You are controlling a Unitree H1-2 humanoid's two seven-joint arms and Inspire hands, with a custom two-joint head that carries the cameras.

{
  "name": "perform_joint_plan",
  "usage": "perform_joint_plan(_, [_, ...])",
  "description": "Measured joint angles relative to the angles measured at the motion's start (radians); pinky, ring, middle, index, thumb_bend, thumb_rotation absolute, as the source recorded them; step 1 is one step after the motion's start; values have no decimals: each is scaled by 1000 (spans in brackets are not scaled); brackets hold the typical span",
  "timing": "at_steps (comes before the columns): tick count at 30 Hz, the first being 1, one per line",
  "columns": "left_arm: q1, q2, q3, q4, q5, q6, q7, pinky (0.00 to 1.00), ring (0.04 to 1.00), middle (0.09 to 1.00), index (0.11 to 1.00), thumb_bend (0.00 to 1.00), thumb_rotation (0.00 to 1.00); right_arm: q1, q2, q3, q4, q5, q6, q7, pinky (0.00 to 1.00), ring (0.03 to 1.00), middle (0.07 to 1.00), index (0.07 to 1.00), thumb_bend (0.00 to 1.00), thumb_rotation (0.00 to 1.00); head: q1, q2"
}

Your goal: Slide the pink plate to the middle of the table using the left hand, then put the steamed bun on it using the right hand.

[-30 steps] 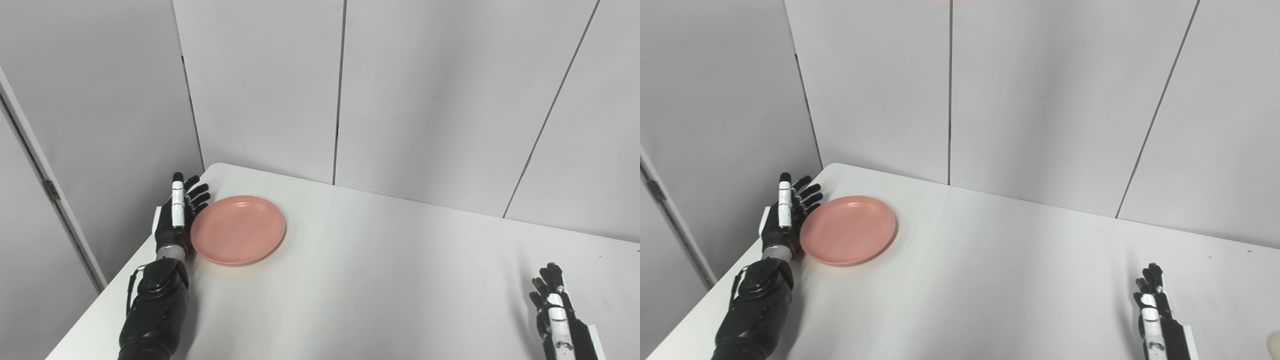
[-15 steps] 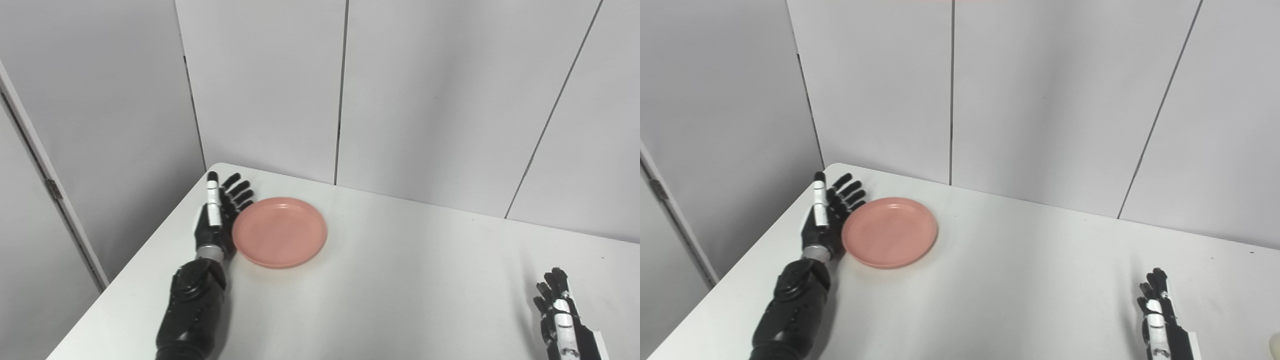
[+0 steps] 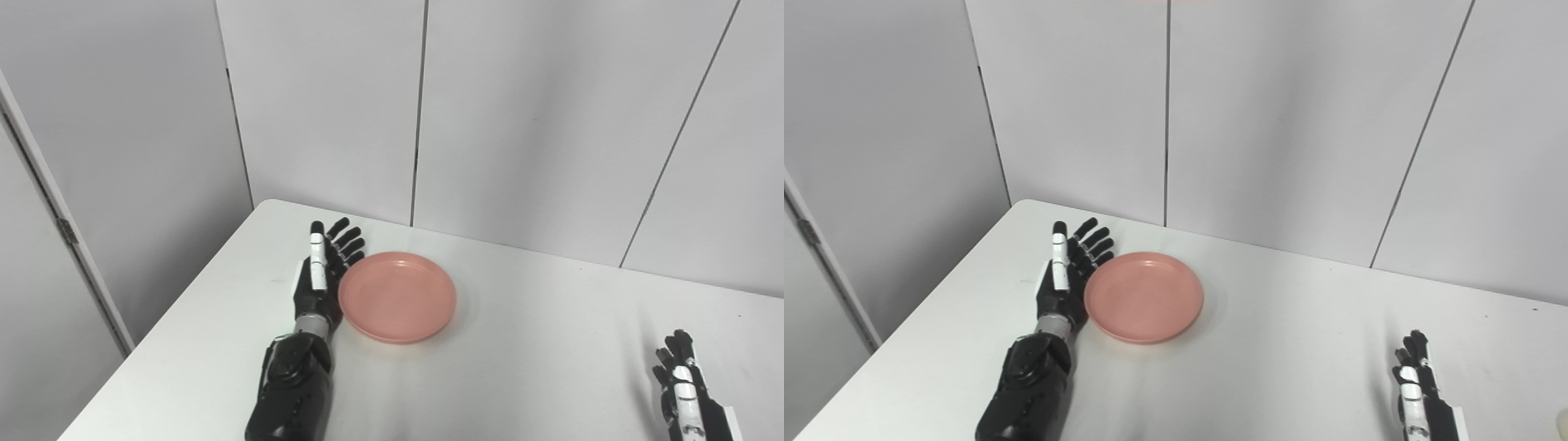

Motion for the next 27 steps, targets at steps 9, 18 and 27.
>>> perform_joint_plan(9, [82, -64, -74, -131, 15, 46, -21, 828, 827, 822, 811, 763, 989, -11, 4, 7, 12, -39, 9, -16, 1000, 993, 1000, 1000, 435, 852, -162, 66])
perform_joint_plan(18, [146, -81, -112, -236, -18, 144, -73, 871, 859, 844, 835, 752, 993, -45, 13, 16, 54, -67, -12, -24, 1000, 973, 993, 1000, 532, 831, -291, 116])
perform_joint_plan(27, [198, -92, -168, -305, -23, 194, -135, 920, 912, 902, 881, 722, 986, -48, 42, 36, 51, -118, -12, -62, 1000, 969, 977, 1000, 568, 816, -405, 163])
